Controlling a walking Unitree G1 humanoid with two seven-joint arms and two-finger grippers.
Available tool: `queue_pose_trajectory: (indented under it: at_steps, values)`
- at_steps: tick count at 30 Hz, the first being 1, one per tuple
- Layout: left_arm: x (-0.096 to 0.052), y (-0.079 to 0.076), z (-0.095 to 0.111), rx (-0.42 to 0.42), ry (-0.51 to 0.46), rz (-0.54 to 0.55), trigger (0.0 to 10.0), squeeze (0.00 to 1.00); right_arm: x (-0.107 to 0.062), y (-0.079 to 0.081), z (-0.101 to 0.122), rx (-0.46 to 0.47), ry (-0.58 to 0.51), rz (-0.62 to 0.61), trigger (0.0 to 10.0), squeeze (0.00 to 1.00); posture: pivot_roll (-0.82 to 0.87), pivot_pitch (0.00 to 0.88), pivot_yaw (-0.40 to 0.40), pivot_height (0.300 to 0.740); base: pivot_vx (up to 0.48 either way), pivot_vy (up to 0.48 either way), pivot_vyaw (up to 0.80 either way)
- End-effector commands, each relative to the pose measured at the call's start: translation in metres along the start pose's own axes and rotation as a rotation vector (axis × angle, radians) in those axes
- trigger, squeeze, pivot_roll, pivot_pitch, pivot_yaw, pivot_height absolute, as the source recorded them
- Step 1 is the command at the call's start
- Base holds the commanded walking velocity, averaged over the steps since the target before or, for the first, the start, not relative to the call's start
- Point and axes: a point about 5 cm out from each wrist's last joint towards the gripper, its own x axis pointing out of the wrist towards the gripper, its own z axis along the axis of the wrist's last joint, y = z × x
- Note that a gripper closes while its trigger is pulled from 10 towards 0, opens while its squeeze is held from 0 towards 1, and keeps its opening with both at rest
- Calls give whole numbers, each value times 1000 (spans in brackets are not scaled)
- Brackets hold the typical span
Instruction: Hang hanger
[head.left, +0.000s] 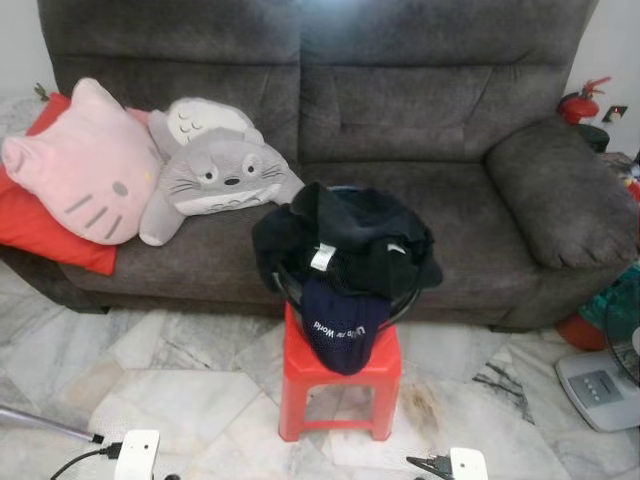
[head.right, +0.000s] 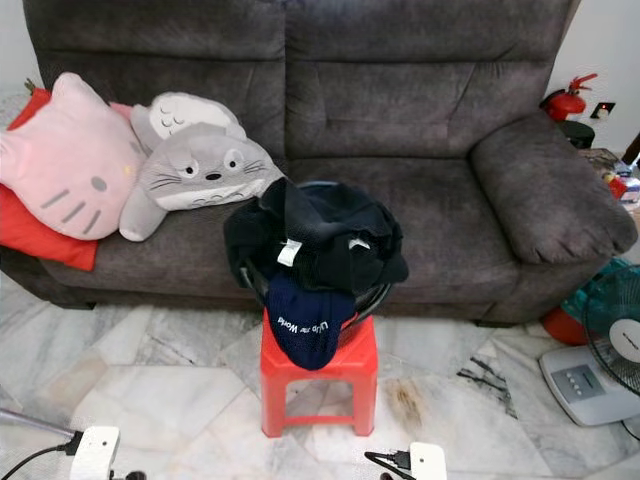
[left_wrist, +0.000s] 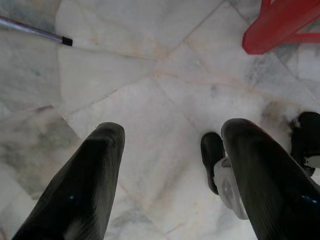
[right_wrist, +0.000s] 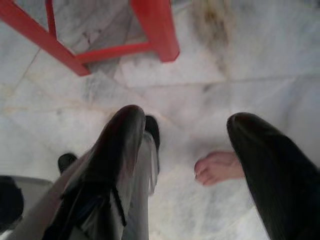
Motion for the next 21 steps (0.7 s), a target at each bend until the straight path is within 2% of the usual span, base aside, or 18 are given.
queue_pose_trajectory:
  at_steps: [1, 5, 10, 18, 21]
  values:
    - [-1, 3, -8, -13, 28, 14, 10000, 0, 0, 6, -5, 0, 20, 7, 10000, 0, -66, 50, 6, 740, 0, 0, 0]
    - [-1, 2, -8, -6, 29, 12, 10000, 0, 0, 9, -7, -3, 21, 9, 10000, 0, -65, 51, 5, 740, 0, 0, 0]
    - [-1, 2, -8, -8, 28, 10, 10000, 0, -1, 6, -9, -4, 23, 4, 10000, 0, -68, 51, 5, 740, 0, 0, 0]
    - [-1, 1, -7, 8, 27, 11, 10000, 0, -8, -43, -2, -1, 10, -42, 10000, 0, -66, 51, 2, 740, 0, 0, 0]
    - [-1, 1, -7, 7, 26, 10, 10000, 0, -9, -49, -1, 0, 7, -46, 10000, 0, -66, 51, 2, 740, 0, 0, 0]
